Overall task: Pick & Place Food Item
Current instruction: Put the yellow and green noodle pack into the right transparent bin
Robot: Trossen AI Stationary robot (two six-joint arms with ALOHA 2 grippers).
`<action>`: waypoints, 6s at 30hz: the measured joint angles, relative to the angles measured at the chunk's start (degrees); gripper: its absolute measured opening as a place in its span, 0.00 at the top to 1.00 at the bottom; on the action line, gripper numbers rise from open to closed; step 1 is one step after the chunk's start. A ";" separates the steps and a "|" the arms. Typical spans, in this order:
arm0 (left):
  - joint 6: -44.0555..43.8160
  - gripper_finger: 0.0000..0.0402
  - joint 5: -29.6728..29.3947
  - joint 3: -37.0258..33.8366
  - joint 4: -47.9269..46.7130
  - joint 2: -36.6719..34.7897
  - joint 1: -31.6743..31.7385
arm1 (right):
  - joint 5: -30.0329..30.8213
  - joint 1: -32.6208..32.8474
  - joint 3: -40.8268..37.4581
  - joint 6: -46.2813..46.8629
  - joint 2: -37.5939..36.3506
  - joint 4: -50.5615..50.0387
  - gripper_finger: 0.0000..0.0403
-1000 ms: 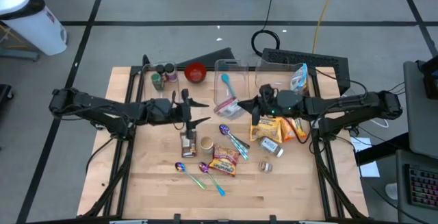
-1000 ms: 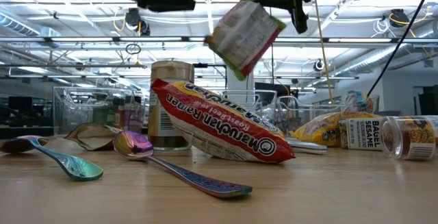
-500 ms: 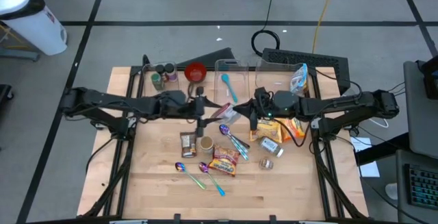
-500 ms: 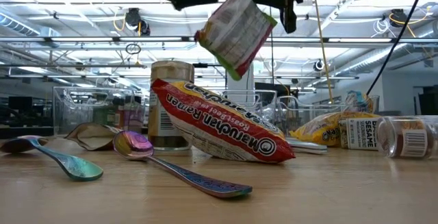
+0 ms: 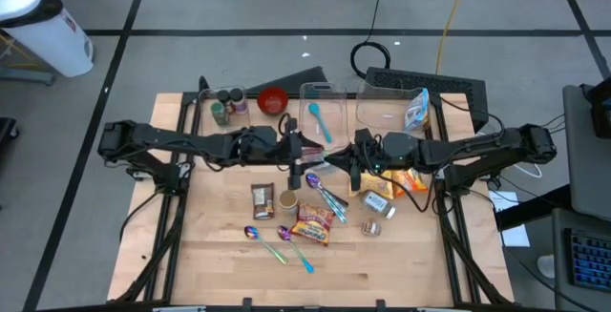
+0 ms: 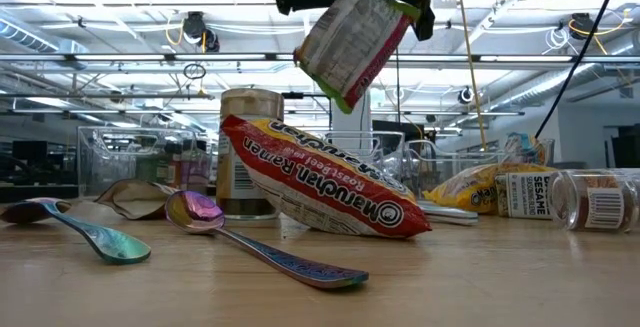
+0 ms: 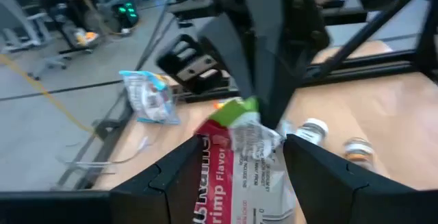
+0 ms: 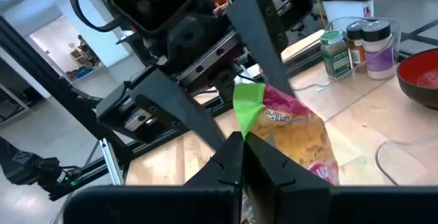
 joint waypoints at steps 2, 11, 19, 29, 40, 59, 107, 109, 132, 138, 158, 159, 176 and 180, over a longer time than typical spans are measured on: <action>0.00 0.47 -1.71 0.02 0.11 -0.02 -0.18 | 0.07 0.13 0.00 -0.29 -0.01 0.01 1.00; 1.05 0.47 -2.60 0.02 -1.84 -0.67 -1.25 | -0.68 0.25 0.00 -0.97 -0.02 -1.16 1.00; 3.85 0.47 -6.84 0.04 -1.92 -1.66 -2.56 | -3.60 0.25 0.00 -1.30 -0.04 -0.89 1.00; 3.58 0.47 11.93 0.04 -3.71 -1.57 0.30 | -8.16 0.28 0.00 -1.61 -0.04 -1.04 1.00; 3.30 0.51 15.09 0.04 -4.79 -1.57 0.28 | -9.35 0.25 0.00 -1.61 -0.04 -0.93 1.00; 5.50 0.99 13.56 0.04 -2.76 -1.55 0.11 | -10.92 0.25 0.00 -6.47 -0.04 0.59 0.99; 3.29 1.00 10.44 0.02 0.81 -1.53 2.86 | 2.97 2.85 0.02 -20.21 -3.30 -11.56 0.48; 3.28 1.00 10.63 0.02 1.01 -1.53 2.86 | 2.95 2.85 0.00 -20.22 -2.62 -11.53 0.48; 2.78 1.00 10.71 0.02 -0.15 -1.53 2.86 | 2.97 2.88 0.00 -21.28 -1.84 -8.56 0.87; 2.75 1.00 10.76 0.02 -0.18 -1.53 2.86 | 2.99 2.88 0.00 -21.28 -1.84 -8.53 0.93; 0.46 0.95 10.57 0.02 0.72 -1.53 2.84 | 3.29 2.72 0.00 -20.21 -1.84 -7.79 1.00; 0.61 0.95 10.54 0.00 0.87 -1.53 2.85 | 3.35 2.72 0.00 -20.16 -1.84 -7.68 1.00; 2.43 0.54 5.01 0.00 1.70 -4.41 5.52 | 11.55 2.44 -0.02 -20.32 -2.08 -5.62 1.00; 2.98 0.48 0.85 0.00 -0.75 -9.74 5.64 | 11.98 0.60 -0.04 -20.09 -3.70 -5.88 1.00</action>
